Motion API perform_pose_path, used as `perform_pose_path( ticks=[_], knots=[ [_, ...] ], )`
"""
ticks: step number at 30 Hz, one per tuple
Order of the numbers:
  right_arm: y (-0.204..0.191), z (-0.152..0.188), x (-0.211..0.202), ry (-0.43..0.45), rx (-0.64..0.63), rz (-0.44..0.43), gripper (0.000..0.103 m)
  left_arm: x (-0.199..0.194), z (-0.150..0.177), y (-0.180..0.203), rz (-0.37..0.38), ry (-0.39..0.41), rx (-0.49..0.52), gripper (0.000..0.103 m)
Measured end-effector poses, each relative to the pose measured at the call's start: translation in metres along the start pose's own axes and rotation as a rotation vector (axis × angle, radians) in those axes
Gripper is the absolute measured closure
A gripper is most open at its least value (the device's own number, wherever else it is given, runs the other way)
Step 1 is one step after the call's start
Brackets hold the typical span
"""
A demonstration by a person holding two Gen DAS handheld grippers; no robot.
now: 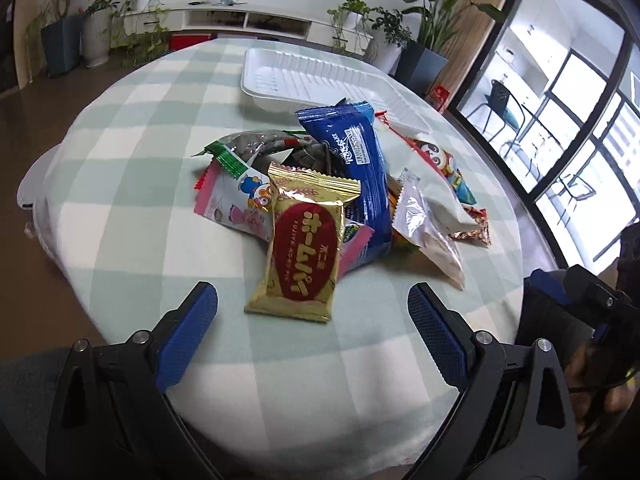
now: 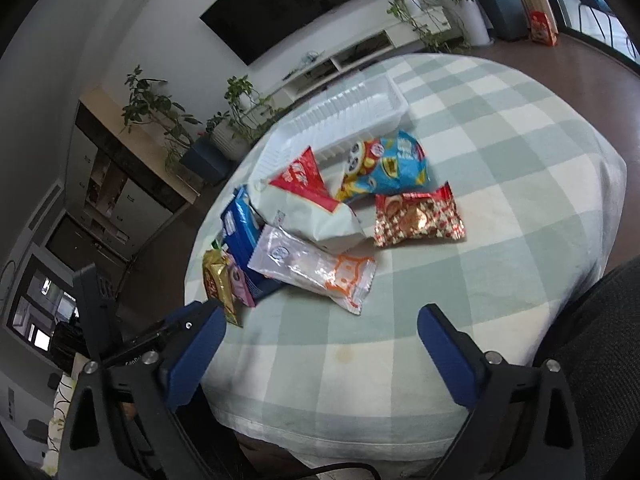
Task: Organize snacks
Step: 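Grasp the gold wafer packet with the left tool while the right tool grasps the red patterned packet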
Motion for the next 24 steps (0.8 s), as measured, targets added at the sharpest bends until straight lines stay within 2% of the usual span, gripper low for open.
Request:
perform_pose_path(
  ticks=[2, 4, 6, 8, 9, 11, 13, 15, 16, 17, 18, 21, 24],
  knots=[
    [-0.009, -0.003, -0.004, 0.044, -0.089, -0.009, 0.000, -0.010, -0.001, 0.005, -0.004, 0.049, 0.000, 0.006],
    [-0.017, -0.003, -0.004, 0.047, -0.168, -0.017, 0.000, -0.015, -0.001, 0.014, 0.024, 0.063, 0.037, 0.006],
    [-0.022, -0.002, -0.001, 0.022, -0.247, 0.023, 0.000, -0.013, -0.002, 0.021, 0.027, 0.058, 0.090, 0.006],
    [-0.027, -0.003, 0.005, 0.000, -0.351, 0.113, 0.000, -0.009, -0.007, 0.022, 0.029, 0.062, 0.109, 0.006],
    [-0.029, -0.005, 0.009, -0.007, -0.392, 0.155, 0.002, -0.004, -0.009, 0.021, 0.027, 0.049, 0.106, 0.006],
    [-0.031, -0.007, 0.015, -0.012, -0.425, 0.167, 0.010, 0.007, -0.013, 0.015, 0.008, 0.018, 0.097, 0.006],
    [-0.031, -0.009, 0.019, -0.026, -0.416, 0.134, 0.016, 0.013, -0.016, 0.011, -0.004, 0.014, 0.097, 0.013],
    [-0.031, -0.010, 0.022, -0.027, -0.417, 0.109, 0.021, 0.017, -0.018, 0.006, -0.021, 0.008, 0.103, 0.037],
    [-0.030, -0.009, 0.023, -0.025, -0.414, 0.101, 0.021, 0.018, -0.019, 0.003, -0.025, 0.009, 0.103, 0.045],
    [-0.027, -0.008, 0.022, -0.015, -0.391, 0.072, 0.021, 0.020, -0.019, 0.002, -0.018, 0.005, 0.096, 0.060],
    [-0.023, -0.009, 0.020, 0.002, -0.344, 0.019, 0.021, 0.022, -0.018, 0.000, -0.012, -0.004, 0.089, 0.068],
    [-0.018, -0.007, 0.019, -0.007, -0.253, -0.033, 0.016, 0.027, -0.013, -0.003, -0.022, -0.022, 0.091, 0.068],
    [-0.017, -0.002, 0.021, -0.063, -0.240, -0.050, 0.014, 0.028, -0.011, -0.002, -0.040, -0.020, 0.098, 0.068]
  ],
)
Point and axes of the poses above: each gripper's, at about its wrist camera, not at the fingertips, and x roughly the way its jaws point, y to its right, z to its underside, the point moved 4 cm from there along x, roughly the way its jaws point, and after that the axes turned 15 degrees about y, right-handed, at the moved point
